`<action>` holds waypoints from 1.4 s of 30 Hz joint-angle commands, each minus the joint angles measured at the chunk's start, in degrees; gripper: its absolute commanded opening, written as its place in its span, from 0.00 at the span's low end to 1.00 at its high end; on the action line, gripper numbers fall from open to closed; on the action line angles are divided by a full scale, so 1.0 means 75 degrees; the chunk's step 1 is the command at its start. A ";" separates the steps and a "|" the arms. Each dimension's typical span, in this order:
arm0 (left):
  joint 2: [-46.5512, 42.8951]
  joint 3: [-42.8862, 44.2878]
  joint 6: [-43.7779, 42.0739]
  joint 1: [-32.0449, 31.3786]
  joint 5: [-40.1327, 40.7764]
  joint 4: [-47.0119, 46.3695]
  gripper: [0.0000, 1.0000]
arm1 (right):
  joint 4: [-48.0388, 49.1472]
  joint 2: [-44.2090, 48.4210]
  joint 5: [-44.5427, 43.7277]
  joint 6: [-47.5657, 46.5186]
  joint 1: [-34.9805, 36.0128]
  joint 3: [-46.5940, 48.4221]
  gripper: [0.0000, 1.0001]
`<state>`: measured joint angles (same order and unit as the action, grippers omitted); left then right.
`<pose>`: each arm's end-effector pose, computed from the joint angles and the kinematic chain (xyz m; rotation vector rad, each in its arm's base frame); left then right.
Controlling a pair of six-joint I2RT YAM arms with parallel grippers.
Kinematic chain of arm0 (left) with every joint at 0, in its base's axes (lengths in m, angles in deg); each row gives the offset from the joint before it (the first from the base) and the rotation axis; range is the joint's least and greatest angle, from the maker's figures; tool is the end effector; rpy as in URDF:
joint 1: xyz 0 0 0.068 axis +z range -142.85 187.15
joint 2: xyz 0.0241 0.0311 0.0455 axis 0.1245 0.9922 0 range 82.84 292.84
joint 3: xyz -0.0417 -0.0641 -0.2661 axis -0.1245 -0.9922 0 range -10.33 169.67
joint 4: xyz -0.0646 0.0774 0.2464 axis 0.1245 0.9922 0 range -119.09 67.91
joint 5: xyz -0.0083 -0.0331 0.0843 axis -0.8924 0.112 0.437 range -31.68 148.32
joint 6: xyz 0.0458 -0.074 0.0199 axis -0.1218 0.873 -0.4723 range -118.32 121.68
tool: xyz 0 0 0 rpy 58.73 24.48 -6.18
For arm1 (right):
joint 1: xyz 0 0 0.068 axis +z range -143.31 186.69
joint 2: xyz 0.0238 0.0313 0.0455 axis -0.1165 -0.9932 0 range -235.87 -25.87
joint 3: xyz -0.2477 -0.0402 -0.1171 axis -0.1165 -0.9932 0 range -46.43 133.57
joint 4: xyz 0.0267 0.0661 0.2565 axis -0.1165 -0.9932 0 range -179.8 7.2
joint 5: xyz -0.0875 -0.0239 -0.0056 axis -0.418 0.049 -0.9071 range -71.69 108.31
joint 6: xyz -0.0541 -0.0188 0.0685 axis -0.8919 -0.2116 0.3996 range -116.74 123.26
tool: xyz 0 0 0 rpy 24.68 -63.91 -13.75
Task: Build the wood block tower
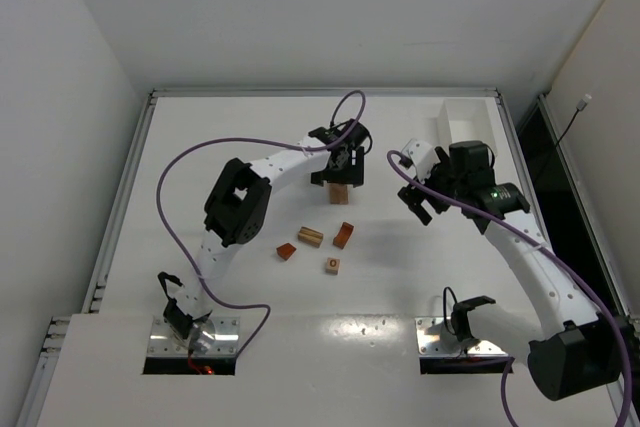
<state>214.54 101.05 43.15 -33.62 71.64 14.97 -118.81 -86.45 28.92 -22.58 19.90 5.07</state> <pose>0.4053 -0.3253 0.1466 -0.0865 2.6499 -0.1631 0.2421 0.0718 0.2592 -0.8674 2.1768 0.1097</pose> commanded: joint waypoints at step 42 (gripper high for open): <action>-0.4786 -0.3271 -0.1581 0.4100 0.0591 -0.0776 0.98 | 0.1181 -0.6488 -0.1473 0.7559 0.1051 0.3620 0.06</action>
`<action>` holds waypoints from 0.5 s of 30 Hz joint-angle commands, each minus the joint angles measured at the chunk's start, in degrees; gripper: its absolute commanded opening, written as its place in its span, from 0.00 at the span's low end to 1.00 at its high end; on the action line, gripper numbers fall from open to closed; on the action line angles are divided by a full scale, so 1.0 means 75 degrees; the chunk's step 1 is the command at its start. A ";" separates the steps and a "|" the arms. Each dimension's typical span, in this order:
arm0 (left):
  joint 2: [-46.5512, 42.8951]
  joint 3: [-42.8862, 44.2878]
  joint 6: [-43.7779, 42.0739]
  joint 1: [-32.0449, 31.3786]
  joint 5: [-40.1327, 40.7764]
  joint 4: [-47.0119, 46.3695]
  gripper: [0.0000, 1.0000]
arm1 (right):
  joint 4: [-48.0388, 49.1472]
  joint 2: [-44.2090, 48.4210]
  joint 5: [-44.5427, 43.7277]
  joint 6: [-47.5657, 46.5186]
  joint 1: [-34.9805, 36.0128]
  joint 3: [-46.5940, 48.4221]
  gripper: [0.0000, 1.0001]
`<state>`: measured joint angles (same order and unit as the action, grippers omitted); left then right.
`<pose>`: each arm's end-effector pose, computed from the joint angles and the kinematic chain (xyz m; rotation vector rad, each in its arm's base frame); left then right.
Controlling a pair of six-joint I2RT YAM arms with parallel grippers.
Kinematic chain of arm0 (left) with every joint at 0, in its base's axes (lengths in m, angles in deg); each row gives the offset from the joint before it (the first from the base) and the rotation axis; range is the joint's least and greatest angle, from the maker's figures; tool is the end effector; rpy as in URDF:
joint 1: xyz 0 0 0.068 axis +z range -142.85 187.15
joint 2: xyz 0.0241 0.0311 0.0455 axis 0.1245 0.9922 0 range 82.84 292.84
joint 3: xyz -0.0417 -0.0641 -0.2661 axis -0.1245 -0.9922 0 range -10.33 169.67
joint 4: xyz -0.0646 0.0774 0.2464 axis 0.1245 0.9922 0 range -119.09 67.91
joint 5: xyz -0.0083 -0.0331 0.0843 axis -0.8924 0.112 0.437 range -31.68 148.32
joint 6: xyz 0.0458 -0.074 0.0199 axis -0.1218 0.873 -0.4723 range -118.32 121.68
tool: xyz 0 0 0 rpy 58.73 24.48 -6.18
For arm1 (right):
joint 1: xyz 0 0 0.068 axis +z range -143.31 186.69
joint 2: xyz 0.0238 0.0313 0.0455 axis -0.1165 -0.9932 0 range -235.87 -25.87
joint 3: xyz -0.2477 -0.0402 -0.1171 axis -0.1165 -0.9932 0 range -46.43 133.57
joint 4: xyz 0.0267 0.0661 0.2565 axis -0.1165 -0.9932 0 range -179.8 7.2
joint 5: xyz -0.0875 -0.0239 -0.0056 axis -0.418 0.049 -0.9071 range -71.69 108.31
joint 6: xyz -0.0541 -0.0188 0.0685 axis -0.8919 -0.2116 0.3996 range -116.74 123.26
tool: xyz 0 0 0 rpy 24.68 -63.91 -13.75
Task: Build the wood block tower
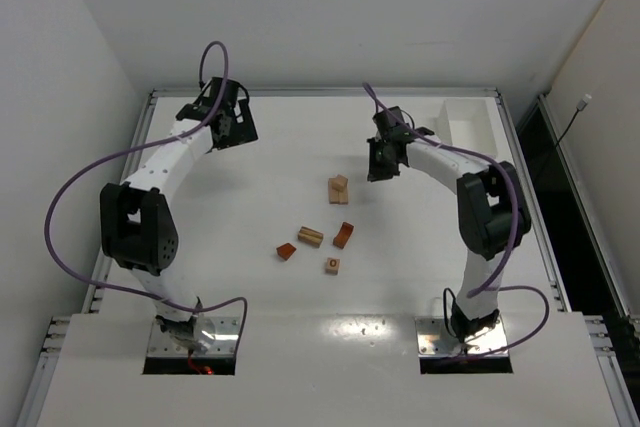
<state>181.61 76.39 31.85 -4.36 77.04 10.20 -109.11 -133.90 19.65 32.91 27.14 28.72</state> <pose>0.4082 -0.0571 0.2684 -0.5261 2.3461 0.0703 0.3969 0.1499 0.1514 0.2034 2.6361 0.3366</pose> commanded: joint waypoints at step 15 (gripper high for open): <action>-0.0090 0.0005 0.0078 0.0515 -0.0539 -0.0059 0.98 | -0.0043 -0.0865 -0.0085 0.0160 0.0532 0.0865 0.06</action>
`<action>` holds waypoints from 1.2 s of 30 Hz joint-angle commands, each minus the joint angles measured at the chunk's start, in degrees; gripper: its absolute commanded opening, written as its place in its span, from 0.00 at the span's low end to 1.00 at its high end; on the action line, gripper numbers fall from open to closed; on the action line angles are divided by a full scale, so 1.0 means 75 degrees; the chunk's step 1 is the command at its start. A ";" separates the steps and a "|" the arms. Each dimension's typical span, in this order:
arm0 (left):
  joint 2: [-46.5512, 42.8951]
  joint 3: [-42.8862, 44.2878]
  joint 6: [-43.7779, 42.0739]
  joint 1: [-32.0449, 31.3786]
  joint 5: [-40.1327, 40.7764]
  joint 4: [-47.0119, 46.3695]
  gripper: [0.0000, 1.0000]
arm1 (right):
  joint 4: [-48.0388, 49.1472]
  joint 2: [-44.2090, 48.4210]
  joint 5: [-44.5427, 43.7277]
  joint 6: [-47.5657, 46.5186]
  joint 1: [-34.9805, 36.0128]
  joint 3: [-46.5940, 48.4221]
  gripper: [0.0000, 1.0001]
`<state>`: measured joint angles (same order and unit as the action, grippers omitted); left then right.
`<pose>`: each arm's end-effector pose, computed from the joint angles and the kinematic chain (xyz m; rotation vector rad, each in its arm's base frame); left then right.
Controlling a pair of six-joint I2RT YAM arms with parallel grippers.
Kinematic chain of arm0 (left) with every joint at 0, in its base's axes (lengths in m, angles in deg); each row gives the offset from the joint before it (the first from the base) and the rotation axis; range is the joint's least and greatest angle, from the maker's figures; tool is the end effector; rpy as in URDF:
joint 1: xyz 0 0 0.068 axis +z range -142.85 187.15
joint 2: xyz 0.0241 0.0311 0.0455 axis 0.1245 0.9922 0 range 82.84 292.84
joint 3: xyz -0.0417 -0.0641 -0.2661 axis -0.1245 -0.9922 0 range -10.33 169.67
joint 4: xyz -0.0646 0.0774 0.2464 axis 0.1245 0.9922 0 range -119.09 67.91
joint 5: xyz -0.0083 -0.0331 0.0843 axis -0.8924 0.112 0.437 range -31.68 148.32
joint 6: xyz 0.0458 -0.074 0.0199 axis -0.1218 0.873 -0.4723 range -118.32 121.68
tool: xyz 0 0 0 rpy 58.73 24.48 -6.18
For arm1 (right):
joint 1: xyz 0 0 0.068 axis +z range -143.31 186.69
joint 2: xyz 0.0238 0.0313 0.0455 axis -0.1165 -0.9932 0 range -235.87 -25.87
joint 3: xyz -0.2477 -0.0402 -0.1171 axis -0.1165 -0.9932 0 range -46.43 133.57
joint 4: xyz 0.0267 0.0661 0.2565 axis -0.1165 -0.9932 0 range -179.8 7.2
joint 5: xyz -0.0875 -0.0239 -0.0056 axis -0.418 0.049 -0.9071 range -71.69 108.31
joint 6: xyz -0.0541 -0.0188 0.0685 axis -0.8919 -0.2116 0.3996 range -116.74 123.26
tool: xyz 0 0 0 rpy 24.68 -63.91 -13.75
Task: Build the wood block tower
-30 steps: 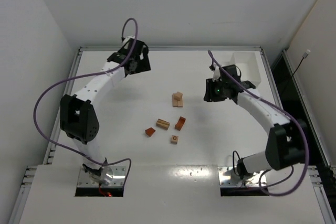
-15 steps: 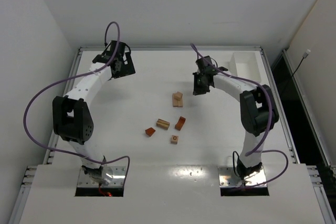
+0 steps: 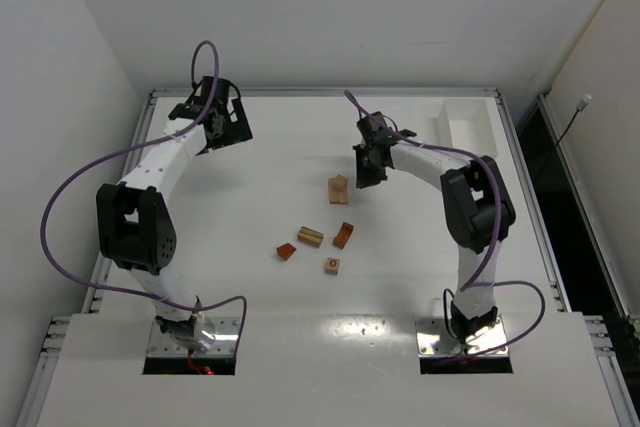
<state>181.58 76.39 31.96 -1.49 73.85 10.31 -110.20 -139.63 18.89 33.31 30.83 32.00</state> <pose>0.4104 -0.0409 0.2674 -0.5680 2.3564 0.0290 0.3986 0.1795 0.1270 0.1360 2.7019 0.3113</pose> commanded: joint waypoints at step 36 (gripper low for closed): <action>0.0265 0.0074 0.0064 0.0133 -0.0395 -0.0144 0.98 | 0.0325 -0.0794 0.0298 0.0178 0.0180 0.1319 0.30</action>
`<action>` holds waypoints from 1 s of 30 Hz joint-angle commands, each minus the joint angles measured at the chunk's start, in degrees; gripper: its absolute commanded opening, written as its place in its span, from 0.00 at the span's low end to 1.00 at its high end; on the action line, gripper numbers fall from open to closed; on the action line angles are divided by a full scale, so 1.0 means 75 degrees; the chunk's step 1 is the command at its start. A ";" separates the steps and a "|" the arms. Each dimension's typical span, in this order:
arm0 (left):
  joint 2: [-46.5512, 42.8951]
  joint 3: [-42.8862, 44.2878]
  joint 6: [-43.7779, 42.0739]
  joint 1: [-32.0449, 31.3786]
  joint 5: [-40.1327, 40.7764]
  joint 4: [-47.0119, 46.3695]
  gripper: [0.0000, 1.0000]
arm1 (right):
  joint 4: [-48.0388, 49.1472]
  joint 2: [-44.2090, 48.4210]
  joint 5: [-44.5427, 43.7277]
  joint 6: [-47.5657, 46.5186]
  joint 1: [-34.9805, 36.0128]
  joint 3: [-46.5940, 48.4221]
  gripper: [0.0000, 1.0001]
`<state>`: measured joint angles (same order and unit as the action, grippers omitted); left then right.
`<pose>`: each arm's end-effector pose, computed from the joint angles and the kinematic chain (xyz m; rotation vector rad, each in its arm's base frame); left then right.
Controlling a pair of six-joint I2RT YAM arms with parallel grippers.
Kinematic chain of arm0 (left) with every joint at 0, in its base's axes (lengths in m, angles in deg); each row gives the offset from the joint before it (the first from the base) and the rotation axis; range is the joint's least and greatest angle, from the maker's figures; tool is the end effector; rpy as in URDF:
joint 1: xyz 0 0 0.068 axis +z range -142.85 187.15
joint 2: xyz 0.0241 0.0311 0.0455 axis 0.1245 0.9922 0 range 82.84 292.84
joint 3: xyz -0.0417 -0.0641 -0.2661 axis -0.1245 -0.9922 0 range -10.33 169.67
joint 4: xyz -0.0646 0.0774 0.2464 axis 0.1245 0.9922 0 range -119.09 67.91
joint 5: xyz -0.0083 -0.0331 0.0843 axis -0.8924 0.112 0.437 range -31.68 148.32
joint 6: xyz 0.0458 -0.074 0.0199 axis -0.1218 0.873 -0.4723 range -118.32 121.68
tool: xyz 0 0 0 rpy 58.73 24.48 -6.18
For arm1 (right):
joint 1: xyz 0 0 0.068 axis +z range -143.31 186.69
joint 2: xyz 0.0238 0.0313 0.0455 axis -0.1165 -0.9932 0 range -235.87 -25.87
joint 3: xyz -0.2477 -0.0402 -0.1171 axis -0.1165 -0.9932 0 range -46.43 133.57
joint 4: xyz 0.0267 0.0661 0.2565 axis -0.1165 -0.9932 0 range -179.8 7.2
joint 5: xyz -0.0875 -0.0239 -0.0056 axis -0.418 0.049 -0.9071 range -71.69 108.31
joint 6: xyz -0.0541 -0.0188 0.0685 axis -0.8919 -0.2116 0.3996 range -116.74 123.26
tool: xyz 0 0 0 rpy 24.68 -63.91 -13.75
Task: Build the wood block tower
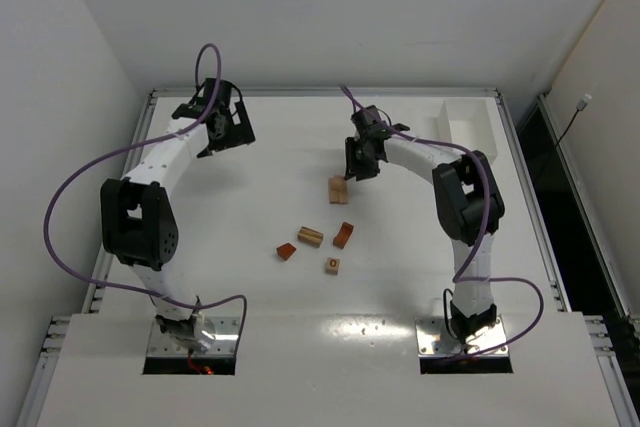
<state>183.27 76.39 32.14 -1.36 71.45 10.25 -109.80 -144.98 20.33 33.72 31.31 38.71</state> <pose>0.4150 -0.0439 0.2552 -0.5614 2.3979 -0.0072 0.4224 0.1966 0.1238 0.1244 2.6821 0.3635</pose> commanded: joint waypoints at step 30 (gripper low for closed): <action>-0.1542 -0.2340 -0.0580 -0.0670 -0.1023 -0.0756 0.93 | 0.0134 0.6317 0.2449 -0.6737 0.1332 -0.4365 0.39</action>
<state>175.42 58.51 30.06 -5.89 65.92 8.43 -106.26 -100.33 33.03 2.73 37.21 11.87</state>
